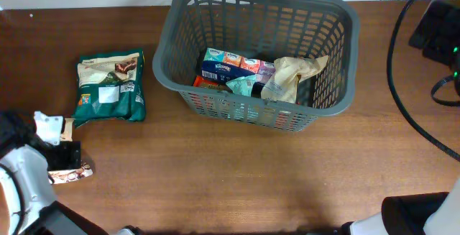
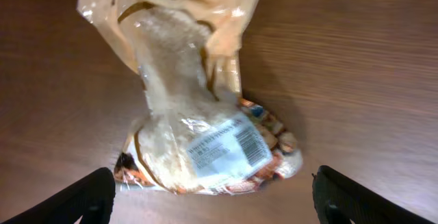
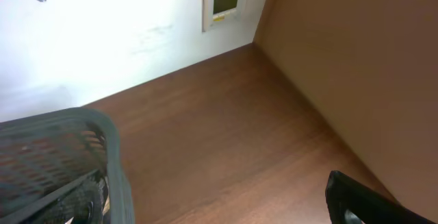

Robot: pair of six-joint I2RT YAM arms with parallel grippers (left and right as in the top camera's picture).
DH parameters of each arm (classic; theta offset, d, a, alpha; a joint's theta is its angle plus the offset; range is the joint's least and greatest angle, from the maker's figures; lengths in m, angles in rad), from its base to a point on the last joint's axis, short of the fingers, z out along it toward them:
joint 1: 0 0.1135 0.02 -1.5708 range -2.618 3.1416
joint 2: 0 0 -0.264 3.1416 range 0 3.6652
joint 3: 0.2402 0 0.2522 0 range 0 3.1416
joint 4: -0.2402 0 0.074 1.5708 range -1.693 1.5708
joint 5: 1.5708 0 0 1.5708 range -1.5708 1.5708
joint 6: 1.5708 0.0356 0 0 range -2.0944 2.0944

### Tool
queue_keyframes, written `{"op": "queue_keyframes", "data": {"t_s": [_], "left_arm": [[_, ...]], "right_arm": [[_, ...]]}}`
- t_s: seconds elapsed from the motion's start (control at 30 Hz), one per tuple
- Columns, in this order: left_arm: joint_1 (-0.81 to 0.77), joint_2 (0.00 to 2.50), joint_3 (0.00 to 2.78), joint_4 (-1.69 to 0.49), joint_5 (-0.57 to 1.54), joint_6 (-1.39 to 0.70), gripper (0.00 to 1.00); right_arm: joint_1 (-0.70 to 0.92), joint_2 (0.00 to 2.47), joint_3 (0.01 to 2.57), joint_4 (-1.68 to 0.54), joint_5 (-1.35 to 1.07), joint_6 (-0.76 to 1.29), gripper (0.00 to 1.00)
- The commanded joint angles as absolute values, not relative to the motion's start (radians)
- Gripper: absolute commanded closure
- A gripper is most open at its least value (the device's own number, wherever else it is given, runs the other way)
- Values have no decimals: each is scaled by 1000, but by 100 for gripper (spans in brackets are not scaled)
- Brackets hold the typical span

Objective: Pack container
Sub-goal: 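Lower the left gripper onto the second tan rice pouch and grasp it, then carry the second rice pouch over the basket and release it inside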

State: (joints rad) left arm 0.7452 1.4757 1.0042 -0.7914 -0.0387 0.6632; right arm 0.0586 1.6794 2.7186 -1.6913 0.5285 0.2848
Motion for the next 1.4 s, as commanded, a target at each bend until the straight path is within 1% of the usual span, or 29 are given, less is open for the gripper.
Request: {"op": "queue_keyframes", "data": {"t_s": [0.0, 0.1, 0.3, 0.6, 0.67, 0.73, 0.77, 0.83, 0.93, 0.97, 1.0, 1.1, 1.2, 1.37], "left_arm": [[787, 1477, 934, -706, -10, 706, 13], [820, 1485, 905, -645, 13, 704, 13], [867, 1568, 900, -587, 95, 672, 13], [869, 1716, 900, -513, 190, 658, 13], [869, 1744, 900, -504, 199, 654, 20], [868, 1761, 900, -500, 200, 654, 36], [869, 1765, 901, -497, 200, 654, 51], [869, 1766, 901, -496, 199, 654, 73], [868, 1766, 901, -497, 199, 649, 91], [868, 1766, 902, -497, 200, 638, 95], [868, 1766, 903, -497, 204, 628, 98], [862, 1753, 928, -508, 273, 581, 98], [848, 1702, 1012, -583, 362, 576, 98], [831, 1560, 1226, -711, 363, 575, 98]], "right_arm": [[51, 1678, 2719, -1688, 526, 286, 1], [51, 1678, 2719, -1692, 523, 286, 1], [51, 1678, 2719, -1698, 504, 286, 1], [51, 1678, 2719, -1698, 503, 286, 1], [51, 1678, 2719, -1698, 503, 286, 1], [51, 1678, 2719, -1698, 503, 286, 1], [51, 1678, 2719, -1698, 504, 286, 1], [51, 1678, 2719, -1698, 503, 286, 1], [51, 1678, 2719, -1698, 503, 286, 1], [51, 1678, 2719, -1698, 503, 286, 1], [51, 1678, 2719, -1698, 504, 286, 1], [51, 1678, 2719, -1696, 504, 286, 1], [51, 1678, 2719, -1687, 504, 286, 1], [51, 1678, 2719, -1678, 504, 286, 1]]}}
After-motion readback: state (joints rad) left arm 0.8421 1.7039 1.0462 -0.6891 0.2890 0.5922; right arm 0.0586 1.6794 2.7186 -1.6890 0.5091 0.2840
